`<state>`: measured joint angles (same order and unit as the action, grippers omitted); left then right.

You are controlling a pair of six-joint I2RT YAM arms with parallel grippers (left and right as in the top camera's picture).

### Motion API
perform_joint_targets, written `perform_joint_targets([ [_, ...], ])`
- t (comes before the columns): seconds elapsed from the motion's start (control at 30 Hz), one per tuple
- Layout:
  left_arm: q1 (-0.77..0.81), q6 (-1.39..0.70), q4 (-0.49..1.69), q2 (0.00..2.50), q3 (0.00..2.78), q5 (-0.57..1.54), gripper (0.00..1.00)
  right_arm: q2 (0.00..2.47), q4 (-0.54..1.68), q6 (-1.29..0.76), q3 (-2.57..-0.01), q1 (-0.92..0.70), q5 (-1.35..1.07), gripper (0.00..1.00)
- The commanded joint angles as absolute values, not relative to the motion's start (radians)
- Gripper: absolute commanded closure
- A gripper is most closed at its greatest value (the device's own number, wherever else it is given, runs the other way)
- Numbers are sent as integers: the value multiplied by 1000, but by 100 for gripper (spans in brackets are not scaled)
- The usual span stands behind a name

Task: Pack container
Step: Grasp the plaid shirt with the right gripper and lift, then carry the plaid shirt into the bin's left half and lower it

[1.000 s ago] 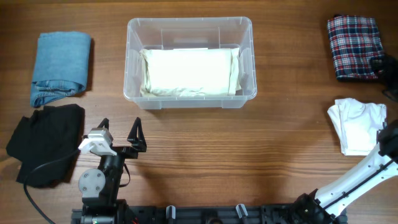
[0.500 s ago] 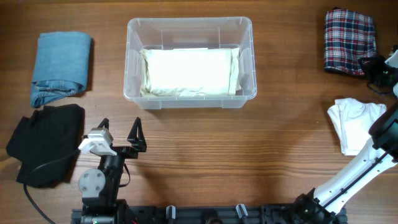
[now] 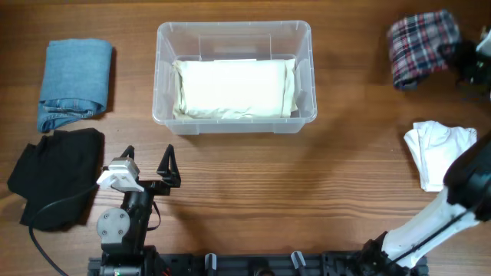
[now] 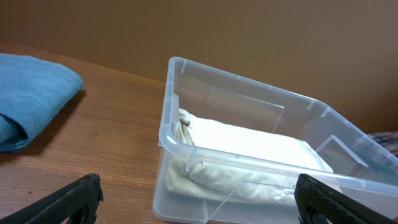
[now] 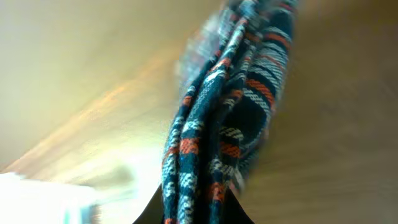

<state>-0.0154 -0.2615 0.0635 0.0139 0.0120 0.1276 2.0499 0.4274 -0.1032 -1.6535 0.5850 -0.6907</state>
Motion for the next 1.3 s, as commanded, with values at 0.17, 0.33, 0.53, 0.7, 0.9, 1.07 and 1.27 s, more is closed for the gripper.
perform_joint_targets([
  [0.17, -25, -270, 66, 7, 6, 118, 0, 1746, 518, 9, -1663, 408, -683, 96],
  [0.33, -25, -270, 66, 7, 6, 118, 0, 1650, 597, 73, -1664, 264, -670, 96],
  [0.53, -25, -270, 66, 7, 6, 118, 0, 1566, 585, 13, -1664, 31, -666, 96],
  [0.7, -25, -270, 66, 7, 6, 118, 0, 1555, 503, -137, -1664, -160, -556, 95],
  [0.9, -25, -270, 66, 7, 6, 118, 0, 1565, 438, -260, -1664, -448, -115, 96],
  [1.07, -25, -270, 66, 7, 6, 118, 0, 1646, 382, -353, -1664, -609, 116, 96],
  [1.27, -25, -270, 66, 7, 6, 118, 0, 1786, 304, -426, -1663, -670, 123, 96],
])
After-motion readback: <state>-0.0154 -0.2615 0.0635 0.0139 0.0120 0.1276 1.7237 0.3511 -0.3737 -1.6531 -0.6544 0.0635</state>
